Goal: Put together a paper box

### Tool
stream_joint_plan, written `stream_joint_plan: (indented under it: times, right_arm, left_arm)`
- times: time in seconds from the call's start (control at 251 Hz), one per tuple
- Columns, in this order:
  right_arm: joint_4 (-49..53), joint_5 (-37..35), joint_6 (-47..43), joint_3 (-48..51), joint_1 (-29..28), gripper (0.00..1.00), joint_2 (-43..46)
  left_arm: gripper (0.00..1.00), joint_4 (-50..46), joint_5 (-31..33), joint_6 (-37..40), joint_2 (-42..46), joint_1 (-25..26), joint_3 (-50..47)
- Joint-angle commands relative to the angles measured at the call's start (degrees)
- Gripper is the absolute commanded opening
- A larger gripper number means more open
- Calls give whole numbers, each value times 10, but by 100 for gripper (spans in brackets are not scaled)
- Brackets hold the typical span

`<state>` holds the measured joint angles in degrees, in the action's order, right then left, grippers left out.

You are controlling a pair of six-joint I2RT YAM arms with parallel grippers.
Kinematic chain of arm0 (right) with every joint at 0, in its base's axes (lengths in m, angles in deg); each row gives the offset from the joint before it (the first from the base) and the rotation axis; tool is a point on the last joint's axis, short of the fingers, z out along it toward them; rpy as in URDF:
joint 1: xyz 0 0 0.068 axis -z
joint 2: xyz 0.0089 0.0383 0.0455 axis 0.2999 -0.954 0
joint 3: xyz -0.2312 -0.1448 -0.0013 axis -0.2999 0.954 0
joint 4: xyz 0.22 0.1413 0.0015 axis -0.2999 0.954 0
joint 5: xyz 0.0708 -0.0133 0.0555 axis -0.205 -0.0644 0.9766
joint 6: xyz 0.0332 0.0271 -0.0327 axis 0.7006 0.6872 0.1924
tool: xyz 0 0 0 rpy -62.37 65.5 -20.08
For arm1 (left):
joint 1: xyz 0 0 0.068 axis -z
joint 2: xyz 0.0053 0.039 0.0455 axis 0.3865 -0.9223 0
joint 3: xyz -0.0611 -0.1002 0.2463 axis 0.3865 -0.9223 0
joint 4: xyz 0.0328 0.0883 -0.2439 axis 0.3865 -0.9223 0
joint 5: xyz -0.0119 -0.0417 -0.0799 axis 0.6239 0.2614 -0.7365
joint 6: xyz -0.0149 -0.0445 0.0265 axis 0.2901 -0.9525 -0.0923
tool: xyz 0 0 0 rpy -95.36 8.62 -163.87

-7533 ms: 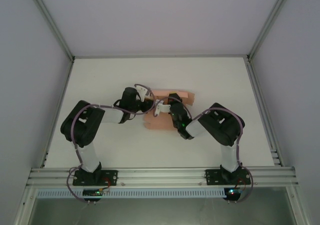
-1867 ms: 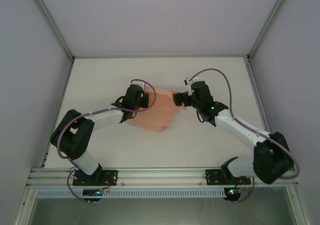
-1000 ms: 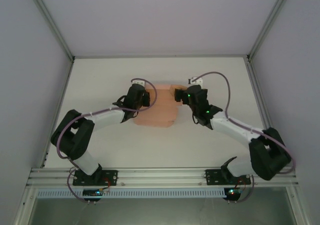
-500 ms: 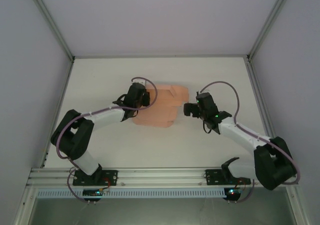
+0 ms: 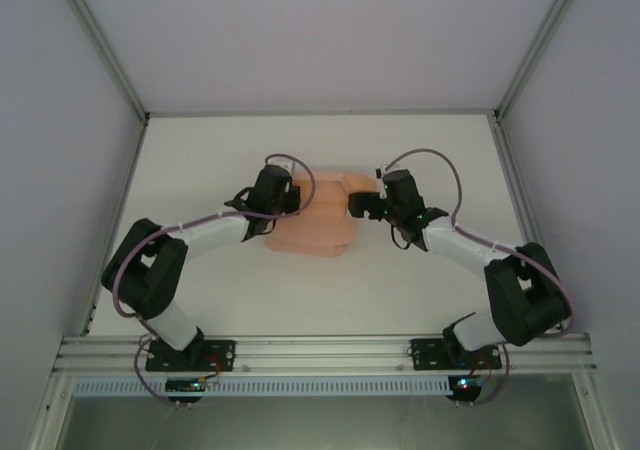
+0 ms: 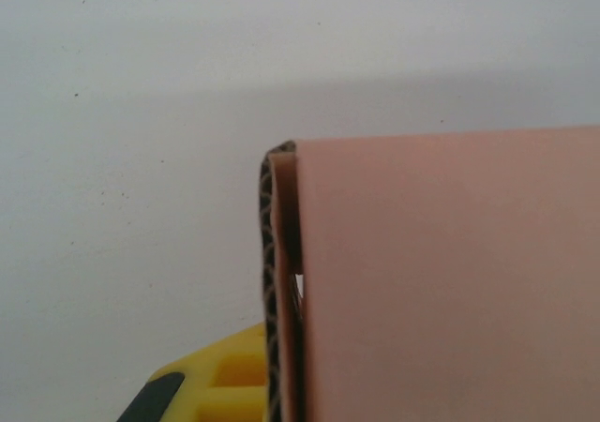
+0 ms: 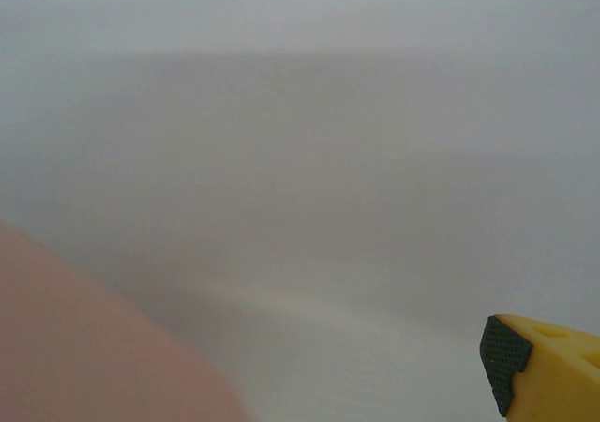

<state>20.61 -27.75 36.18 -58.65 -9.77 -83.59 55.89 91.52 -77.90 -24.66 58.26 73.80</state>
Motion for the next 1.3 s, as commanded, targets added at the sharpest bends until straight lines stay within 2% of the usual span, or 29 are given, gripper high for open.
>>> stream_joint_plan:
  times: [0.0,0.116,0.235,0.359,0.443,0.535,0.651,0.798,0.878,0.962,1.117,1.197,1.297]
  right_arm:
    - [-34,25,-16,-29,-9,99,-32]
    - [-47,-12,-15,-50,-29,99,-62]
    - [-14,-155,-13,-89,-63,99,-90]
    - [20,-260,-12,-108,-89,99,-100]
    - [61,-285,-13,-113,-104,99,-91]
    - [96,-278,-26,-101,-106,99,-54]
    - [136,-233,-56,-62,-102,99,30]
    - [155,-107,-104,-3,-83,99,165]
    - [138,-68,-101,34,-52,99,237]
    - [129,3,-92,63,14,99,292]
    - [131,103,-75,73,121,97,290]
    - [104,170,-84,71,140,92,253]
    - [80,211,-117,45,140,84,193]
  left_arm:
    - [0,-10,-23,-2,-5,3,28]
    - [0,-23,-26,-10,-9,3,38]
    - [0,-34,-19,-20,-14,3,42]
    - [0,-46,-5,-27,-17,3,45]
    - [0,-52,6,-29,-20,2,46]
    - [0,-56,5,-29,-22,-7,46]
    - [0,-53,-1,-21,-19,-21,38]
    - [0,-30,-10,3,-5,-28,17]
    - [0,-22,-23,10,4,-33,8]
    - [0,-11,-40,24,14,-36,-2]
    - [0,5,-59,36,35,-36,-20]
    - [0,9,-62,39,40,-36,-24]
    - [0,7,-70,42,41,-35,-23]
